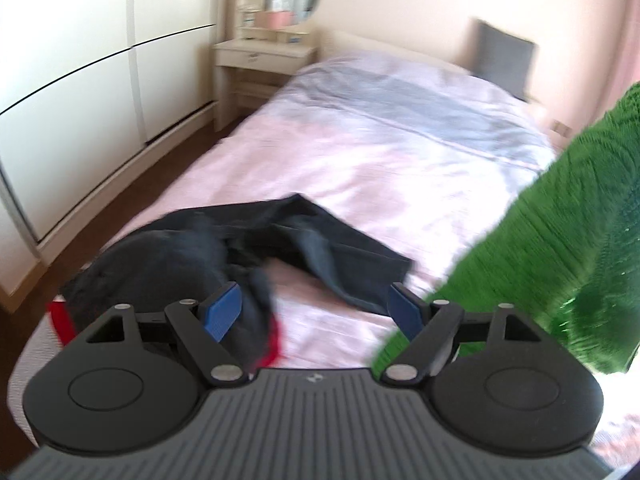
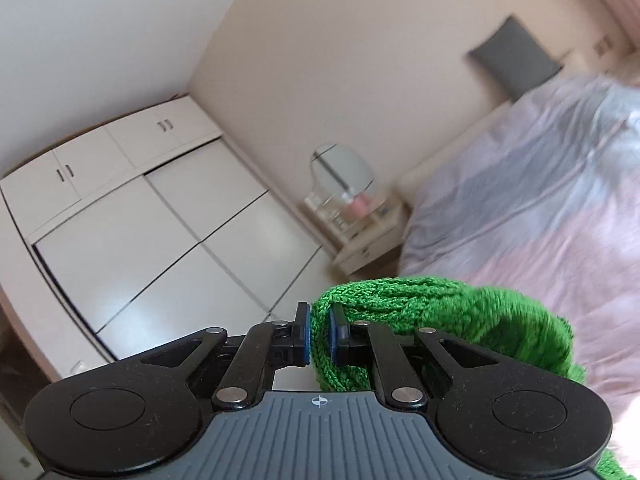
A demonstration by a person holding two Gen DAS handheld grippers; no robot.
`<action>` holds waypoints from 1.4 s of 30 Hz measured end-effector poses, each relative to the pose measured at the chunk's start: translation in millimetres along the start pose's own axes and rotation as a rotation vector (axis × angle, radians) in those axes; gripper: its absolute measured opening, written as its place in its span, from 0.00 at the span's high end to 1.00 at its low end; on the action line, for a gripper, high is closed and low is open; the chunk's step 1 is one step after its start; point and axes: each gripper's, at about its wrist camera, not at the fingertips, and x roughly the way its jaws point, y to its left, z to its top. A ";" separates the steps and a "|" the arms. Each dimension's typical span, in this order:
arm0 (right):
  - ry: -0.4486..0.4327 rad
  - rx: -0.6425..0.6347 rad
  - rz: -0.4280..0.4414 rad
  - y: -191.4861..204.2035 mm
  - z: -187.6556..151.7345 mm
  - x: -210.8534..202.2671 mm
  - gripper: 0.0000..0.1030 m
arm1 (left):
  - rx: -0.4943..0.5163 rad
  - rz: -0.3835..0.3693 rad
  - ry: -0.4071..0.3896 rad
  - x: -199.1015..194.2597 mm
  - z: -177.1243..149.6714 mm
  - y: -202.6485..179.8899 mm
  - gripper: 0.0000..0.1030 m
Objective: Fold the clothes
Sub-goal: 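Carry the sweater with the right gripper and drop it on the open bed, then move both tools over the crumpled green sweater on the bed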
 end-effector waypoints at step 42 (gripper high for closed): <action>0.564 0.031 -0.897 -96.8 -191.2 -305.7 0.31 | 0.522 -0.254 0.255 -85.7 -159.6 -214.9 0.24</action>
